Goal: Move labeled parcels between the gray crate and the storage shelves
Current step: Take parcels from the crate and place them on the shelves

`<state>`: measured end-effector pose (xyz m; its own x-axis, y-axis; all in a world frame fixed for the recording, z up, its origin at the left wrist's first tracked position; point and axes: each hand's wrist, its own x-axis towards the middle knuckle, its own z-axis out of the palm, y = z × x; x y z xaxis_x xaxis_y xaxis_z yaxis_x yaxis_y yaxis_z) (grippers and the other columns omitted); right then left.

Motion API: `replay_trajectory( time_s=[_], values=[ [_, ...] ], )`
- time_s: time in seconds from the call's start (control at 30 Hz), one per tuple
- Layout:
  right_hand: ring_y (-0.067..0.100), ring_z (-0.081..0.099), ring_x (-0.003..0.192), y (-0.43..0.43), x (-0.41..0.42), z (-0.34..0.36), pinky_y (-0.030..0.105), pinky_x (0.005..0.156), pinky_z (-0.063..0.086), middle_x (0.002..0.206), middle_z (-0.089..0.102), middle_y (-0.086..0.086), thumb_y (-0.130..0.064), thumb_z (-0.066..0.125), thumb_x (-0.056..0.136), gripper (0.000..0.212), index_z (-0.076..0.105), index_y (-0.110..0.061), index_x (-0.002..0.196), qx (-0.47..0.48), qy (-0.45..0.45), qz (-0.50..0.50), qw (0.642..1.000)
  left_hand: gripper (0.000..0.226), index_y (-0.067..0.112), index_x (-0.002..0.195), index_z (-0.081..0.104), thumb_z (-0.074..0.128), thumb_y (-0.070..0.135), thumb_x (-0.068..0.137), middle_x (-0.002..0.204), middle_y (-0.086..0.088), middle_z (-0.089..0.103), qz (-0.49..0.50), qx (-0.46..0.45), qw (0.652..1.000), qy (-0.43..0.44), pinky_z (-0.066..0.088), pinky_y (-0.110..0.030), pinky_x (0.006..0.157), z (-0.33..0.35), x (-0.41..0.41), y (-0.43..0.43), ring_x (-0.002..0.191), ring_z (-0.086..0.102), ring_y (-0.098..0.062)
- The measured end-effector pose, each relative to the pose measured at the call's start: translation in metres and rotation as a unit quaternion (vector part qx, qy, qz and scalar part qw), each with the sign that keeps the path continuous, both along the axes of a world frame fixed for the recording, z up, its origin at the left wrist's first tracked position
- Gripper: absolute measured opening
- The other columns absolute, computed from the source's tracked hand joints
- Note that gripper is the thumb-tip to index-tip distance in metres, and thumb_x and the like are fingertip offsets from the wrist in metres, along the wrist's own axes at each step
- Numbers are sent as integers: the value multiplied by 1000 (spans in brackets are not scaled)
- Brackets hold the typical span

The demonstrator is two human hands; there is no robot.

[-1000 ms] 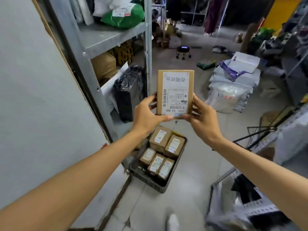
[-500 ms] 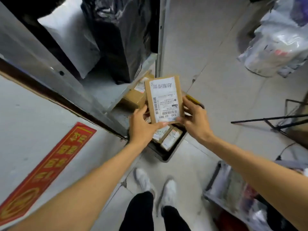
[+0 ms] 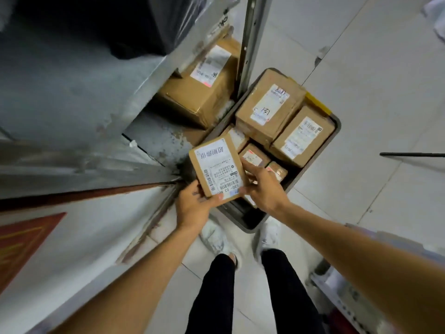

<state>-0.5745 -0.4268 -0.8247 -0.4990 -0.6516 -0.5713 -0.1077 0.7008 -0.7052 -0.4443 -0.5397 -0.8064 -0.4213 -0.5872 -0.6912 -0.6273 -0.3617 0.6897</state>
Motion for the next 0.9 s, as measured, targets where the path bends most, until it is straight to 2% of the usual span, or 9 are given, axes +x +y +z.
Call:
replay_trajectory(
  time_s=[0.13,0.27,0.33,0.4,0.47,0.53,0.63,0.77,0.9],
  values=[
    [34,59,113,-17,-3,-61,40,96,47,123,62,18,1,59,86,62,42,-10,144,33,-5,49,998,34,11,93,65,76,-12,71,91,-3,69,28,15,998,-47,54,-13,61,-64,3,-6,72,65,-2],
    [23,54,124,-27,-11,-117,34,104,44,134,59,6,-1,59,84,70,38,-19,148,53,0,89,995,33,9,100,67,77,-7,73,101,-7,73,65,22,995,-78,57,-27,77,-124,2,-4,81,69,-10],
    [25,57,120,-31,-15,-146,38,102,46,133,60,7,-4,61,85,67,41,-22,146,67,0,95,993,33,6,104,67,78,-3,74,97,-3,73,77,8,993,-85,56,-18,71,-149,0,-4,79,68,-9],
    [24,59,117,-38,-18,-170,35,99,48,133,59,6,-5,60,87,60,46,-22,142,84,-5,89,992,30,7,103,67,77,-2,76,89,2,69,89,-6,991,-96,52,-9,60,-168,-1,-4,73,64,-7],
    [24,58,117,-45,-17,-189,31,97,48,133,58,5,-7,59,89,53,49,-21,140,100,-17,98,990,29,6,102,68,78,-2,75,91,-2,70,99,-20,989,-112,53,-11,62,-189,2,-3,74,64,-12],
    [26,56,120,-53,-12,-205,36,101,45,135,56,9,-5,61,87,58,47,-19,142,104,-8,132,986,28,5,100,70,78,-2,74,98,-7,73,105,-31,985,-130,53,-14,65,-209,6,-3,77,67,-15],
    [26,53,124,-64,-10,-220,37,107,40,139,53,9,3,59,85,64,45,-18,144,95,0,140,986,32,6,102,67,76,-6,74,94,-3,69,108,-51,981,-153,45,-1,55,-224,8,-4,70,61,-3],
    [25,49,129,-73,-12,-238,33,111,36,141,52,7,2,57,88,60,45,-16,144,92,10,129,987,34,10,98,60,76,-7,74,87,-1,64,129,-65,978,-153,44,-1,53,-232,1,-7,68,58,0],
    [23,53,123,-73,-10,-255,37,109,39,136,57,6,-10,53,94,45,52,-19,138,81,-5,91,993,28,7,98,68,78,0,73,96,-1,72,112,-54,978,-165,49,-9,64,-241,-7,-8,79,67,-8]
  ],
)
